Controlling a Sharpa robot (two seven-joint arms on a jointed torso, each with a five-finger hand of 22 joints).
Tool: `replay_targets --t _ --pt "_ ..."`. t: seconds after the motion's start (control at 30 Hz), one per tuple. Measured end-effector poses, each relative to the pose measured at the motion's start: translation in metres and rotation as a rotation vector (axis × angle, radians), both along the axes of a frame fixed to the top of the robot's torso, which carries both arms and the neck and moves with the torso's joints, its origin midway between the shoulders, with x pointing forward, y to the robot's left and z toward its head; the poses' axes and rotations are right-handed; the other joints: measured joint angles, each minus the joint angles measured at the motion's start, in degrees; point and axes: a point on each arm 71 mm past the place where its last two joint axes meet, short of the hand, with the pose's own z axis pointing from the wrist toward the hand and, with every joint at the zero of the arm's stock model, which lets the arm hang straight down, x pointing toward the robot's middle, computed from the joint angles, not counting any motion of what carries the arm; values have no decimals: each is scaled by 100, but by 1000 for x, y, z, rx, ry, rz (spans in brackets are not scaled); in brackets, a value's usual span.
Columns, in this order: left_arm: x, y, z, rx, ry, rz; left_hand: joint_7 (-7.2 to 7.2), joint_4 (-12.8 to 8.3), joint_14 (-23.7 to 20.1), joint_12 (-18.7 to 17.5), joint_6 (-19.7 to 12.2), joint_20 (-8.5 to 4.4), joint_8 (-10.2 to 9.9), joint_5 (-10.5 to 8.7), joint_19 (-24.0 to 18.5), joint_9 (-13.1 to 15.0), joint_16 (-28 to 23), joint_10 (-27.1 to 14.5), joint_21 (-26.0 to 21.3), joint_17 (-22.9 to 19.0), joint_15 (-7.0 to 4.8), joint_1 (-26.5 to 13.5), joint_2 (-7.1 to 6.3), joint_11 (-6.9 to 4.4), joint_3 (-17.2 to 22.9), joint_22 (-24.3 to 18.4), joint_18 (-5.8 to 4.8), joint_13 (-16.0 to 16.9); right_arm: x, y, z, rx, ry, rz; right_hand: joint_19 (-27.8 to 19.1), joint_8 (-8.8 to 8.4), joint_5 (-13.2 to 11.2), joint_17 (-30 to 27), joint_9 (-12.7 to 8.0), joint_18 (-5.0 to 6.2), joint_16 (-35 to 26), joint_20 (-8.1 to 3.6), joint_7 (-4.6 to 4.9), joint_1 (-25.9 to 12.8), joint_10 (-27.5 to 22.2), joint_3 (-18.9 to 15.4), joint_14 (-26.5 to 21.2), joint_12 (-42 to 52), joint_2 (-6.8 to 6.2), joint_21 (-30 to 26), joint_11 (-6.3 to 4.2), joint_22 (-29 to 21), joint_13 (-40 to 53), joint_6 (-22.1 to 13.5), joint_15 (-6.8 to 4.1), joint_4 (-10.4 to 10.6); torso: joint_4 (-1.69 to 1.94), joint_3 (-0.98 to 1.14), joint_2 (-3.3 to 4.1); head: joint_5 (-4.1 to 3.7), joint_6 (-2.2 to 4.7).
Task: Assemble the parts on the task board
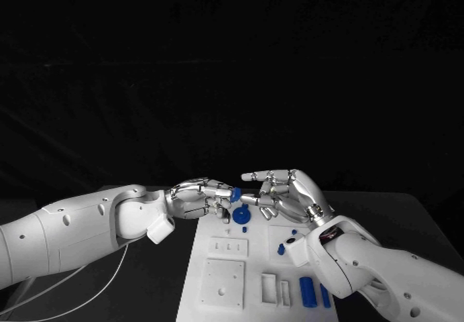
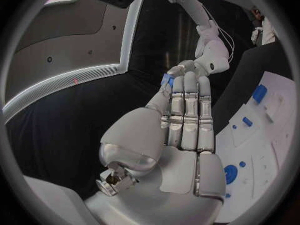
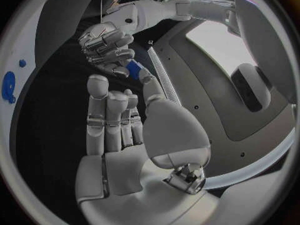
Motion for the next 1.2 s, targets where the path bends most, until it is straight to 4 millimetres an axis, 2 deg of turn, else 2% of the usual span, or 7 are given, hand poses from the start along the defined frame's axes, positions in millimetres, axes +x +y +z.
replay_targets --t 0.37,0.4,0.5,0.53,0.57,0.6,1.2 --pt "2 2 0 5 -3 7 -37 -16 0 0 31 0 -21 -1 0 88 39 0 0 5 0 7 -7 0 16 27 0 -1 -2 2 -1 0 7 15 0 0 0 12 0 -2 21 0 3 -24 9 -48 0 7 24 0 9 0 0 41 0 -15 -7 10 1 12 -13" --pt "2 3 0 5 -3 8 -39 -16 0 0 31 0 -19 -1 0 209 39 0 0 5 0 7 -7 0 16 27 0 -1 -2 2 -2 0 9 17 0 0 0 12 0 -3 21 0 3 -24 9 -48 0 22 24 0 9 0 -1 41 0 -15 -7 10 1 13 -14" --pt "3 3 0 7 -4 9 -53 -16 -19 0 44 0 8 -2 0 246 39 15 0 11 19 6 -6 -13 16 40 0 -1 -3 3 -3 -1 14 22 0 0 0 21 0 -4 21 0 20 -24 10 -63 0 22 24 0 9 0 -1 58 0 1 -9 10 1 17 -15" --pt "3 3 0 7 -5 10 -59 -16 -20 0 50 0 15 -1 0 380 39 21 0 11 19 5 -5 -19 16 43 0 -1 -4 3 -4 -1 16 24 0 0 1 21 0 -13 21 0 23 -24 10 -63 0 22 24 0 9 0 -1 62 0 1 -9 10 1 19 -17" --pt "3 4 0 8 -5 10 -73 -17 -20 0 55 0 15 -1 0 1314 39 22 0 11 19 1 -2 -19 17 43 0 -1 -4 3 -4 -1 17 25 0 0 1 21 0 -26 21 0 23 -24 10 -63 0 22 24 0 9 -1 -1 62 0 1 -9 10 1 20 -18" --pt "3 4 0 8 -5 10 -79 -17 -20 0 49 0 14 -1 0 1620 39 22 0 11 19 -2 1 -19 17 43 0 -1 -4 3 -5 -2 19 27 0 0 1 21 0 -28 21 0 23 -24 10 -63 0 22 24 0 10 -1 -1 62 0 1 -9 10 1 20 -19" --pt "3 4 -1 14 -10 7 -93 -17 -20 0 32 0 -1 -1 0 1621 39 21 0 10 19 -32 1 -19 16 62 0 3 -4 7 -7 0 28 34 0 0 -40 20 0 -30 21 0 4 44 10 -94 0 22 91 0 10 -1 -2 81 0 -31 -1 4 1 25 -23"
